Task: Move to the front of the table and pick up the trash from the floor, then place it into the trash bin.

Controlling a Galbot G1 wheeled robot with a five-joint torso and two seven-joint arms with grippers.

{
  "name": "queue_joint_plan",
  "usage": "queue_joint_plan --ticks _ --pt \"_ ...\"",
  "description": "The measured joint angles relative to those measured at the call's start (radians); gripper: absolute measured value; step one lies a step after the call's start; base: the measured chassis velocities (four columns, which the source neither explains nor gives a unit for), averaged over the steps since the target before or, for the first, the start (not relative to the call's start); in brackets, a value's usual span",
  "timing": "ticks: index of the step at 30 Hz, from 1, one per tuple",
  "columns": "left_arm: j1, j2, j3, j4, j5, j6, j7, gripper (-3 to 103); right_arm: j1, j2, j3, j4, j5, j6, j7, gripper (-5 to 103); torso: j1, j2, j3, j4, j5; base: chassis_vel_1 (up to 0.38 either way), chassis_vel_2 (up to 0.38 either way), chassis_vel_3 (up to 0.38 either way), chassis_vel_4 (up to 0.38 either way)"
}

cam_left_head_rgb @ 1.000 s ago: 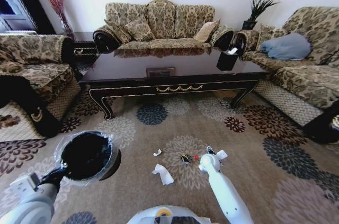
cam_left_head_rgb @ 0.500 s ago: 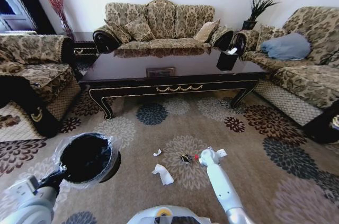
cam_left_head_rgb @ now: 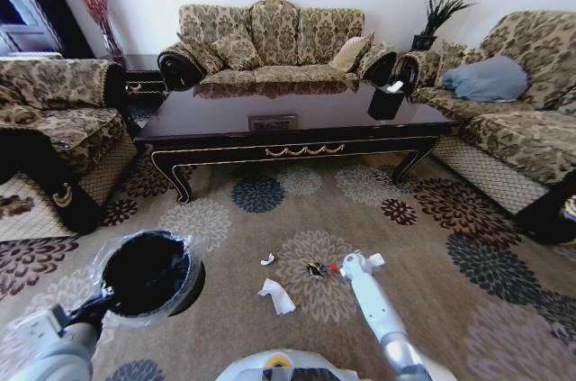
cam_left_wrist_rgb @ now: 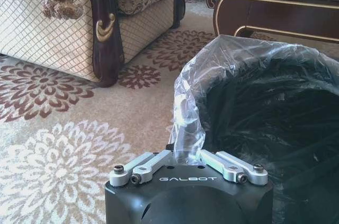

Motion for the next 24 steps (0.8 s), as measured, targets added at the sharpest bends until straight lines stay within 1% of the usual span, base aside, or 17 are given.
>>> queue_joint_plan --ticks 4,5,6,7,8,9,10,11,12,15,17,20,21,22,24 --pt "0.002 0.0 0.004 0.0 0.006 -0.001 0.0 2 0.019 0.009 -0.006 -0.044 -0.001 0.0 -0.031 98 0.0 0.0 0.0 0.0002 0.0 0.0 0.0 0.0 0.0" --pt "0.002 0.002 0.003 0.0 0.006 -0.001 0.0 2 0.024 0.012 -0.007 -0.054 -0.002 0.0 -0.036 93 0.0 0.0 0.0 0.0002 0.0 0.0 0.0 0.0 0.0" --pt "0.002 0.002 0.003 0.0 0.006 -0.001 0.0 2 0.024 0.012 -0.007 -0.054 -0.002 0.0 -0.036 93 0.0 0.0 0.0 0.0002 0.0 0.0 0.0 0.0 0.0" --pt "0.003 0.003 0.003 0.0 0.006 -0.001 0.0 2 0.027 0.014 -0.008 -0.062 -0.003 0.0 -0.04 88 0.0 0.0 0.0 0.0002 0.0 0.0 0.0 0.0 0.0" --pt "0.003 0.004 0.002 0.0 0.006 -0.001 0.001 2 0.028 0.015 -0.009 -0.065 -0.005 -0.001 -0.043 88 0.0 0.0 0.0 0.0002 0.0 0.0 0.0 0.0 0.0" --pt "0.004 0.007 0.001 0.0 0.006 -0.001 0.001 2 0.029 0.018 -0.009 -0.072 -0.009 -0.003 -0.049 78 0.0 0.0 0.0 0.0002 0.0 0.0 0.0 0.0 0.0" --pt "0.004 0.009 0.001 0.0 0.006 -0.001 0.001 2 0.03 0.018 -0.009 -0.075 -0.012 -0.004 -0.051 78 0.0 0.0 0.0 0.0002 0.0 0.0 0.0 0.0 0.0" --pt "0.003 0.01 0.001 0.001 0.005 -0.002 0.001 2 0.03 0.018 -0.009 -0.078 -0.015 -0.005 -0.052 72 0.0 0.0 0.0 0.0002 -0.0001 0.0 0.0 0.0 0.0" --pt "0.003 0.01 0.001 0.001 0.005 -0.002 0.001 2 0.03 0.018 -0.009 -0.078 -0.015 -0.005 -0.052 72 0.0 0.0 0.0 0.0002 -0.0001 0.0 0.0 0.0 0.0" --pt "0.0 0.012 0.005 0.005 0.005 -0.002 0.001 2 0.026 0.018 -0.009 -0.088 -0.03 -0.006 -0.059 56 0.0 0.0 0.0 0.0005 -0.0004 0.0 0.0 0.0 0.0" --pt "-0.001 0.012 0.008 0.007 0.005 -0.002 0.001 2 0.021 0.017 -0.009 -0.089 -0.034 -0.006 -0.061 56 0.0 0.0 0.0 0.0004 -0.0005 0.0 0.0 0.0 0.0" --pt "-0.005 0.014 0.015 0.01 0.006 -0.002 0.001 2 0.004 0.012 -0.009 -0.078 -0.041 -0.006 -0.066 42 0.0 0.0 0.0 0.0007 -0.0006 0.0 0.0 0.0 0.0" --pt "-0.005 0.014 0.015 0.01 0.006 -0.002 0.001 2 0.004 0.012 -0.009 -0.078 -0.041 -0.006 -0.066 42 0.0 0.0 0.0 0.0007 -0.0006 0.0 0.0 0.0 0.0" --pt "-0.006 0.014 0.018 0.011 0.006 -0.002 0.001 2 -0.007 0.008 -0.009 -0.063 -0.044 -0.006 -0.066 39 0.0 0.0 0.0 0.0007 -0.0002 0.0 0.0 0.0 0.0" --pt "-0.008 0.014 0.029 0.012 0.007 -0.002 0.001 2 -0.05 -0.006 -0.015 0.003 -0.046 -0.006 -0.067 33 0.0 0.0 0.0 -0.0002 0.0002 0.0 0.0 0.0 0.0"
